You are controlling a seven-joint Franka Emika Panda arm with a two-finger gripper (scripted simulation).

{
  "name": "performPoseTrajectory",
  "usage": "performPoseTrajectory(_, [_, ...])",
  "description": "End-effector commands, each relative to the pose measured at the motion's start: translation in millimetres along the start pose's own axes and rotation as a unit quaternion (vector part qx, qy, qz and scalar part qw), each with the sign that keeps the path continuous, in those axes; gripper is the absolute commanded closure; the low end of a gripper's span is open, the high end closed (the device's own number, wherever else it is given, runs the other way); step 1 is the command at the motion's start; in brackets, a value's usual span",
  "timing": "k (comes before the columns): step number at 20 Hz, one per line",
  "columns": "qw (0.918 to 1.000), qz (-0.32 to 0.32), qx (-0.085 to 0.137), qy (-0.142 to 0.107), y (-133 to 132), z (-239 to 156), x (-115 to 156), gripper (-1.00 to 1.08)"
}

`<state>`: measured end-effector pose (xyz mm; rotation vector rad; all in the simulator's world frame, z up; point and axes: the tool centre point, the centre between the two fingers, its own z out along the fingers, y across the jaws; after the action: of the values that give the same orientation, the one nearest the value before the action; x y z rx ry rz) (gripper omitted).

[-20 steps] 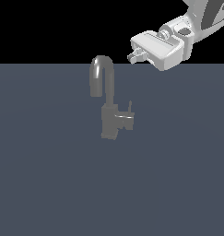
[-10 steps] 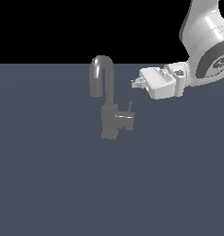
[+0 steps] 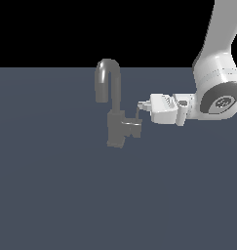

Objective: Turn on the faucet by rotating a designated handle.

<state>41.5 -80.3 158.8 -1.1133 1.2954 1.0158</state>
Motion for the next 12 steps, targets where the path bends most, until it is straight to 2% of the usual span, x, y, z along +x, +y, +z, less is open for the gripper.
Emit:
performPoseTrajectory(1, [0.9998, 0.012, 0.013, -0.01, -0.1, 1.5, 8.3, 1.08])
performPoseTrajectory(5, [0.9994, 0.022, 0.022, -0.017, 0.4, 3.0, 15.2, 1.08])
performPoseTrajectory(12, [0.9993, 0.023, 0.023, -0.018, 3.4, 3.4, 15.3, 1.08])
